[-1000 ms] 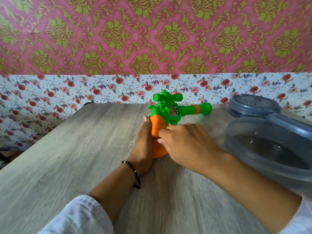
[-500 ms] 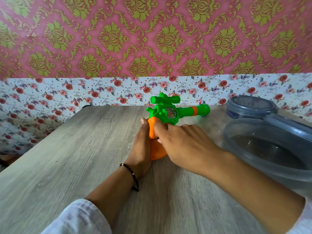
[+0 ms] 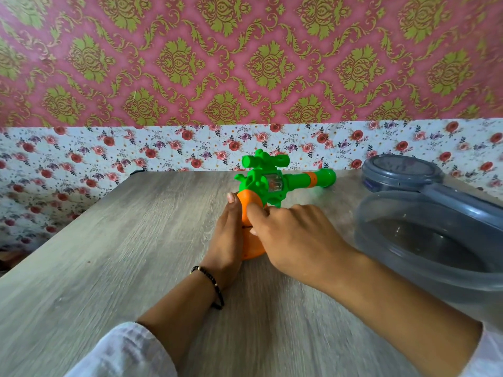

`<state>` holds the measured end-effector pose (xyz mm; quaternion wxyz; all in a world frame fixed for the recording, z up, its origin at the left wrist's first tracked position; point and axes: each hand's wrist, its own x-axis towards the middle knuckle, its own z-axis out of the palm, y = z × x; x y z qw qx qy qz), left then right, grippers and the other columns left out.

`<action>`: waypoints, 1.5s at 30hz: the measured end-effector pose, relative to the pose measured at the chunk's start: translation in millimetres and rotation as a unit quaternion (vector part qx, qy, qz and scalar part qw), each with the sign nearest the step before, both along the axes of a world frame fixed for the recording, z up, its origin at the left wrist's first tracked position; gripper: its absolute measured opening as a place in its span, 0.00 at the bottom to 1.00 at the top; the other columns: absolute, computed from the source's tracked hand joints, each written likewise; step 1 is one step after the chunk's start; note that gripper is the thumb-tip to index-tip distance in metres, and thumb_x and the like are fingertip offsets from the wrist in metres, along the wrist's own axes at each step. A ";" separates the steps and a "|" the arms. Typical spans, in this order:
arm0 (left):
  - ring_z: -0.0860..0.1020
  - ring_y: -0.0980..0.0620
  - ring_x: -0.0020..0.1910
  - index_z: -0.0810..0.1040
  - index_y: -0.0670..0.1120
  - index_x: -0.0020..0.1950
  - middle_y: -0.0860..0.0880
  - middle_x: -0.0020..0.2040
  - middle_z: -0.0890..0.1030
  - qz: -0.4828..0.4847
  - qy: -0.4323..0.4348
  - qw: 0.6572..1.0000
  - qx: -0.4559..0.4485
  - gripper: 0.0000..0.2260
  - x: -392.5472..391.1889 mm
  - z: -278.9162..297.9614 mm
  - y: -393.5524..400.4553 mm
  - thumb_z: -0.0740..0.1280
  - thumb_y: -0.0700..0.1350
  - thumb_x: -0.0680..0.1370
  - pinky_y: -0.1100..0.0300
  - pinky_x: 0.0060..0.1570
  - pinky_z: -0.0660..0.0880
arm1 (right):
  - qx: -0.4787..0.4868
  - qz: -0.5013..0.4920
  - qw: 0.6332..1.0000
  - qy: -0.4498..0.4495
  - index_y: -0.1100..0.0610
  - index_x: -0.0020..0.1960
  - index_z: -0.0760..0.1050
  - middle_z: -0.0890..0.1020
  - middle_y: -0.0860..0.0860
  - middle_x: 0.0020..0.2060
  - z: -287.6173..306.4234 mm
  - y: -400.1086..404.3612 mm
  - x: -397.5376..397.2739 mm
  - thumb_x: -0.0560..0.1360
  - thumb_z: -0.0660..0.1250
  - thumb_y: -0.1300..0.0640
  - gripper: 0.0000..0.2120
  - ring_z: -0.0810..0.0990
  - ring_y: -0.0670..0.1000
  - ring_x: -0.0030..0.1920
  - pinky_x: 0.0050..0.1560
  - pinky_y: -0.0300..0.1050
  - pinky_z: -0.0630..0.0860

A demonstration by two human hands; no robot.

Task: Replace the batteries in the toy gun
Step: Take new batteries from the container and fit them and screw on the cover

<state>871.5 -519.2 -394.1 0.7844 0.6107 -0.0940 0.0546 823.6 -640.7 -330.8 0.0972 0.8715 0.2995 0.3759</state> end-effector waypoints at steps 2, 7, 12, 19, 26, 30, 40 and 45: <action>0.79 0.43 0.56 0.78 0.49 0.56 0.43 0.53 0.81 0.007 0.008 1.000 0.004 0.32 -0.7 0.8 -0.3 0.55 0.73 0.71 0.37 0.62 0.71 | 0.008 -0.001 1.000 0.014 0.55 0.39 0.76 0.75 0.51 0.21 -2.3 0.4 -1.1 0.60 0.77 0.58 0.12 0.74 0.53 0.18 0.24 0.37 0.46; 0.78 0.41 0.59 0.77 0.50 0.61 0.41 0.57 0.81 0.007 0.021 1.000 -0.019 0.30 -5.0 5.3 -1.4 0.54 0.70 0.74 0.36 0.63 0.70 | 0.044 0.011 0.999 0.024 0.56 0.46 0.71 0.76 0.51 0.24 -13.0 -2.8 -0.8 0.65 0.75 0.59 0.15 0.74 0.54 0.18 0.23 0.38 0.50; 0.80 0.50 0.53 0.77 0.56 0.57 0.49 0.54 0.83 0.023 0.006 1.000 -0.013 0.13 -6.7 7.4 -4.9 0.54 0.53 0.81 0.49 0.57 0.75 | 0.065 0.045 0.995 0.054 0.54 0.48 0.67 0.77 0.49 0.29 -19.9 -17.4 -4.8 0.73 0.65 0.55 0.07 0.76 0.54 0.22 0.20 0.40 0.59; 0.79 0.50 0.54 0.74 0.58 0.61 0.45 0.59 0.81 0.023 -0.012 1.000 0.007 0.12 -12.5 12.7 -9.2 0.58 0.46 0.81 0.53 0.56 0.76 | 0.016 0.059 0.998 0.017 0.55 0.47 0.77 0.75 0.49 0.29 -25.5 -35.4 -2.1 0.77 0.60 0.53 0.09 0.76 0.53 0.24 0.22 0.44 0.69; 0.79 0.51 0.57 0.71 0.62 0.64 0.47 0.61 0.80 0.017 -0.053 0.998 0.043 0.14 -18.1 10.7 -15.0 0.58 0.47 0.82 0.64 0.50 0.76 | 0.090 0.068 0.991 0.071 0.54 0.42 0.78 0.75 0.50 0.24 -34.1 -35.6 -7.4 0.75 0.60 0.54 0.09 0.75 0.54 0.22 0.20 0.42 0.67; 0.80 0.54 0.51 0.71 0.63 0.61 0.55 0.56 0.81 0.018 -0.071 0.996 0.054 0.14 -20.5 12.1 -17.0 0.57 0.45 0.82 0.67 0.45 0.77 | 0.258 0.037 0.950 0.174 0.55 0.37 0.75 0.71 0.49 0.21 -43.6 -23.3 -16.1 0.74 0.58 0.51 0.12 0.70 0.51 0.22 0.23 0.43 0.63; 0.80 0.58 0.54 0.70 0.61 0.63 0.52 0.61 0.79 0.020 -0.064 0.996 0.066 0.14 -23.6 16.9 -15.9 0.57 0.44 0.82 0.67 0.47 0.77 | 0.414 0.066 0.841 0.342 0.56 0.38 0.78 0.72 0.43 0.22 -32.2 -25.7 -10.3 0.76 0.63 0.53 0.11 0.70 0.42 0.26 0.30 0.40 0.66; 0.79 0.55 0.57 0.73 0.63 0.60 0.52 0.62 0.79 0.020 -0.041 0.998 0.048 0.13 -23.4 15.5 -15.4 0.59 0.46 0.81 0.60 0.55 0.75 | 0.080 -0.012 0.993 0.086 0.52 0.40 0.79 0.78 0.48 0.29 -24.3 -32.0 -18.7 0.66 0.72 0.56 0.03 0.77 0.53 0.26 0.22 0.39 0.66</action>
